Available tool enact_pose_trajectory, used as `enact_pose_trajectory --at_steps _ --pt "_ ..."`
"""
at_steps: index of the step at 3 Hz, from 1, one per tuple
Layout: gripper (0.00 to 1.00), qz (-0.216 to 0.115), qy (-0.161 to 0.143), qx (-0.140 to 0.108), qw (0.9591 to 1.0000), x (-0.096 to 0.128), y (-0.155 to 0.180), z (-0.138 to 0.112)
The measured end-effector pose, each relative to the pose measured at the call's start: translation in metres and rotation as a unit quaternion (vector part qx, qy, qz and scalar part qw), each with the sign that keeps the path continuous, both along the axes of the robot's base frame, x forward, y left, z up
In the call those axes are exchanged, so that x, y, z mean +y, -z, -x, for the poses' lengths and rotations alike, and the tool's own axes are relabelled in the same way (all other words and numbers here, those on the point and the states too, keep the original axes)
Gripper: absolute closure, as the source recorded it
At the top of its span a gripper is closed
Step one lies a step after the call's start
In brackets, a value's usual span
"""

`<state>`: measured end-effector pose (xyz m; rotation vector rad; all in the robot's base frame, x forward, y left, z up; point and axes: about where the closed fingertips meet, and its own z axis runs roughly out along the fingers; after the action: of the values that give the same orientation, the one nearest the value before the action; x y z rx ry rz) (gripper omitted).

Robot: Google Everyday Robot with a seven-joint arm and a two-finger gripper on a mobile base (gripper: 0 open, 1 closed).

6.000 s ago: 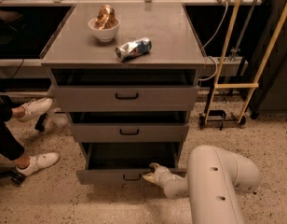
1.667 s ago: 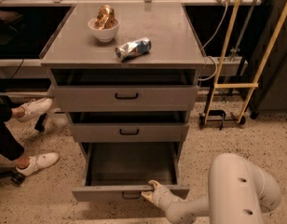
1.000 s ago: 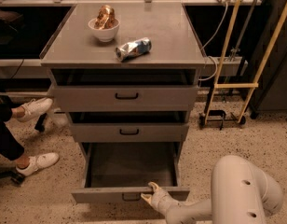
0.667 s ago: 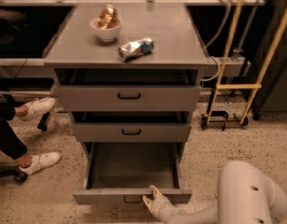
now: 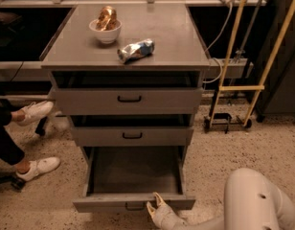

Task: Open bottom drawer

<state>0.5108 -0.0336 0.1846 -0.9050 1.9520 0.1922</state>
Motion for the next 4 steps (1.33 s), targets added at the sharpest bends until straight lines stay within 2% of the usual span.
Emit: enact_pose_trajectory --at_steps 1,2,4 --pt "1.0 0.0 0.0 0.0 1.0 0.0003 -0.0064 0.0001" --pt "0.81 0.0 0.0 0.0 1.0 0.0003 -0.0064 0.0001" --pt "0.35 0.0 0.0 0.0 1.0 0.0003 -0.0065 0.0001"
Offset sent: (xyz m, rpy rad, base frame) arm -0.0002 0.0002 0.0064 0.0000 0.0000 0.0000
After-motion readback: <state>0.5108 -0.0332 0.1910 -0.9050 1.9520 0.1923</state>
